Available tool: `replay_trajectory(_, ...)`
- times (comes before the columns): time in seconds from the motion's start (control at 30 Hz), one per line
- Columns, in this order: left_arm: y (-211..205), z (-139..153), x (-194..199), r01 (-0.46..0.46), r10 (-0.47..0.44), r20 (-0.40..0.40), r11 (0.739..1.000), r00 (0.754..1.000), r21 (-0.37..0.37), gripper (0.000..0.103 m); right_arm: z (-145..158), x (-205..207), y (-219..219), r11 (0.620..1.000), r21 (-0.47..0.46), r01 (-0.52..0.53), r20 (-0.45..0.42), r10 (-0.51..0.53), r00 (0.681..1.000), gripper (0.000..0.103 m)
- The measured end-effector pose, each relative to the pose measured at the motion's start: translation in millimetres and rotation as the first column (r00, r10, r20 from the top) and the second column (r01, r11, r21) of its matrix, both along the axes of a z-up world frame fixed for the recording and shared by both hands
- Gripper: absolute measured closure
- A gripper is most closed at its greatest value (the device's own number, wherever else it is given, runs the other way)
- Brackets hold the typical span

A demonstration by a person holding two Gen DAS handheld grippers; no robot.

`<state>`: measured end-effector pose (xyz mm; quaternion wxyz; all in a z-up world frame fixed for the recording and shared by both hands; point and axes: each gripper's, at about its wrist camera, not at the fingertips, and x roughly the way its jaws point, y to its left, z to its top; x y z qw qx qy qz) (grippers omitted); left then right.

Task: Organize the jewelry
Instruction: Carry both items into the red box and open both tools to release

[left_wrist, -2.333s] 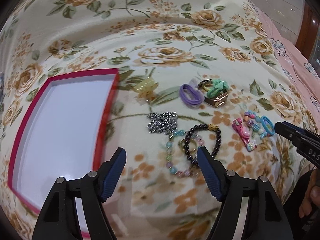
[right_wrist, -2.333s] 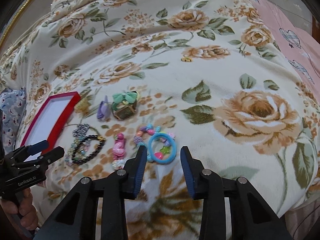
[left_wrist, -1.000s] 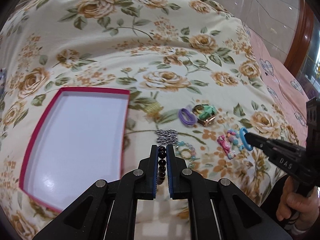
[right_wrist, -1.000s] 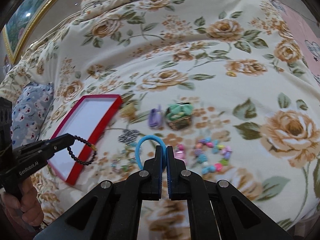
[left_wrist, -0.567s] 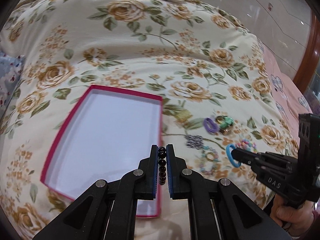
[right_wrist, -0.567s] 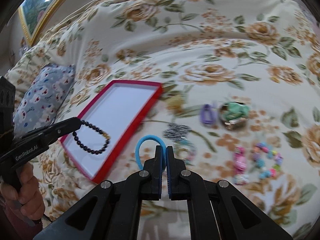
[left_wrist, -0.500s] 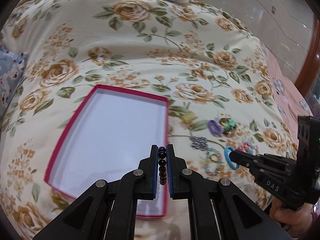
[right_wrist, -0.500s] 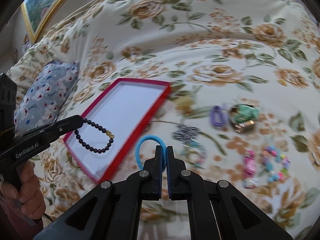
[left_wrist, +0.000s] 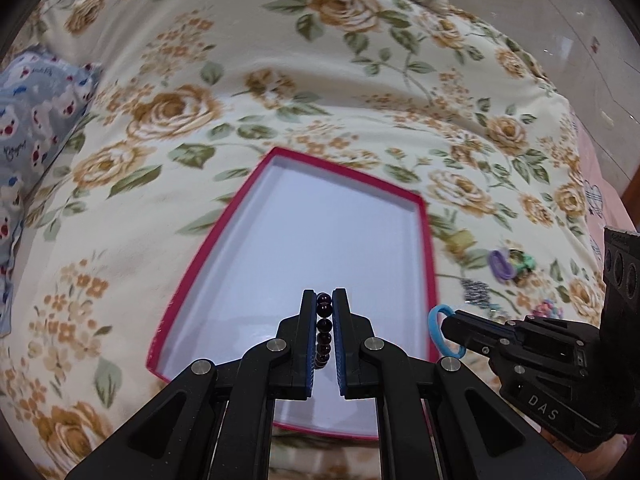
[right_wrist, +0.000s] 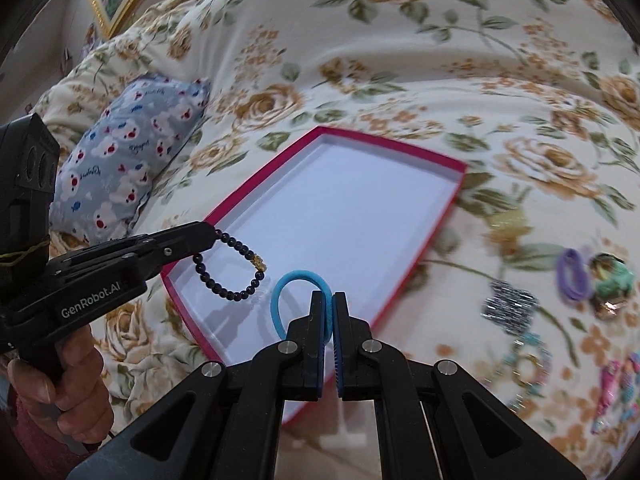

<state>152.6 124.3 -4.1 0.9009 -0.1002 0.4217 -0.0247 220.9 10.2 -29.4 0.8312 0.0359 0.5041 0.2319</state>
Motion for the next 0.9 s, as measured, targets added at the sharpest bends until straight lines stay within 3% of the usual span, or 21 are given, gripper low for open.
replay_trajectory(0.5, 37.4, -46.3, 26.9, -0.095, 0.095, -0.102, 0.995, 0.990, 0.000, 0.096, -43.8, 10.7, 42.4, 0.991, -0.092, -0.095, -0.087, 0.087, 0.992, 0.098)
replay_trajectory(0.77, 39.3, -57.6, 32.3, -0.112, 0.113, -0.133, 0.994, 0.985, 0.012, 0.096, -42.5, 12.1, 47.2, 0.991, -0.094, -0.099, -0.088, 0.091, 0.992, 0.095)
replay_trajectory(0.9, 38.3, -56.4, 31.2, -0.114, 0.115, -0.132, 0.993, 0.984, 0.019, 0.090, -41.5, 11.2, 44.6, 0.993, -0.078, -0.090, -0.096, 0.082, 0.992, 0.091)
